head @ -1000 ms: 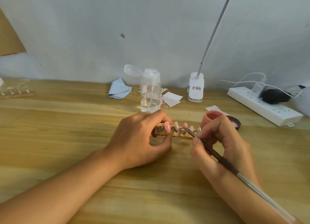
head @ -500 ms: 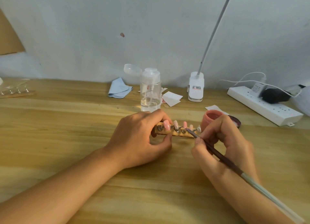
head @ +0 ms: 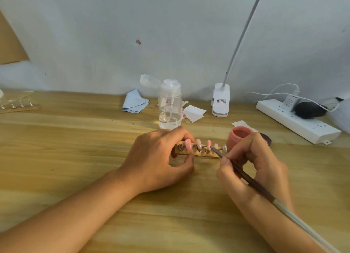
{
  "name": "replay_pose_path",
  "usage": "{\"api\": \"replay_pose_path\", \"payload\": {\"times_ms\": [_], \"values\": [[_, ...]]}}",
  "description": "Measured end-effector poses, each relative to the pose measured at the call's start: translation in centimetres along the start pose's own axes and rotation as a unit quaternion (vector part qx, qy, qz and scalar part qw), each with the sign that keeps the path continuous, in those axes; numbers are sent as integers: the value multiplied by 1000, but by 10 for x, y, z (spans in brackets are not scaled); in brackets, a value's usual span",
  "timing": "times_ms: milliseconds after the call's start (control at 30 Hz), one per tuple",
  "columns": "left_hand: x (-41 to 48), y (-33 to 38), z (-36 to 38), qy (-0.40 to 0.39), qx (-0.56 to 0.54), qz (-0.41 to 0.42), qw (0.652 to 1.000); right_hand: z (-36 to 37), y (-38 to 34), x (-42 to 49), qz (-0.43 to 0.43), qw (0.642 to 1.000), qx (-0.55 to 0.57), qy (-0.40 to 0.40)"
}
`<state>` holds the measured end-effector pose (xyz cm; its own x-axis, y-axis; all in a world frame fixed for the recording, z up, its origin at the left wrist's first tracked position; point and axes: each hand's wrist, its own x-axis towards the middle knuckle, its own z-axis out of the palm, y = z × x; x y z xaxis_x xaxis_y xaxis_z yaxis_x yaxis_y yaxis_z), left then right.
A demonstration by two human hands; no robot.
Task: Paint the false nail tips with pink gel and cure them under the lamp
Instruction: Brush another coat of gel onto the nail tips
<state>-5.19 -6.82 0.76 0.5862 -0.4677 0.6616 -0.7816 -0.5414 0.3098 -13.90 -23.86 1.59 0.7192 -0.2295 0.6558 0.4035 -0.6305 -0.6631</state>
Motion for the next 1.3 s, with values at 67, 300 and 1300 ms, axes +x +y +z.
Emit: {"api": "replay_pose_path", "payload": {"times_ms": [67, 300, 1300], "values": [[0, 1, 0, 2, 1, 4, 1000, 0, -1, 0, 3, 1000, 1, 1], [-1, -1, 1, 4, -4, 11, 1000, 1, 1, 0, 10, 1000, 4, 13], [1, -2, 1, -4, -4, 3, 1000, -2, -3, 0, 2, 1000, -18, -26]]}}
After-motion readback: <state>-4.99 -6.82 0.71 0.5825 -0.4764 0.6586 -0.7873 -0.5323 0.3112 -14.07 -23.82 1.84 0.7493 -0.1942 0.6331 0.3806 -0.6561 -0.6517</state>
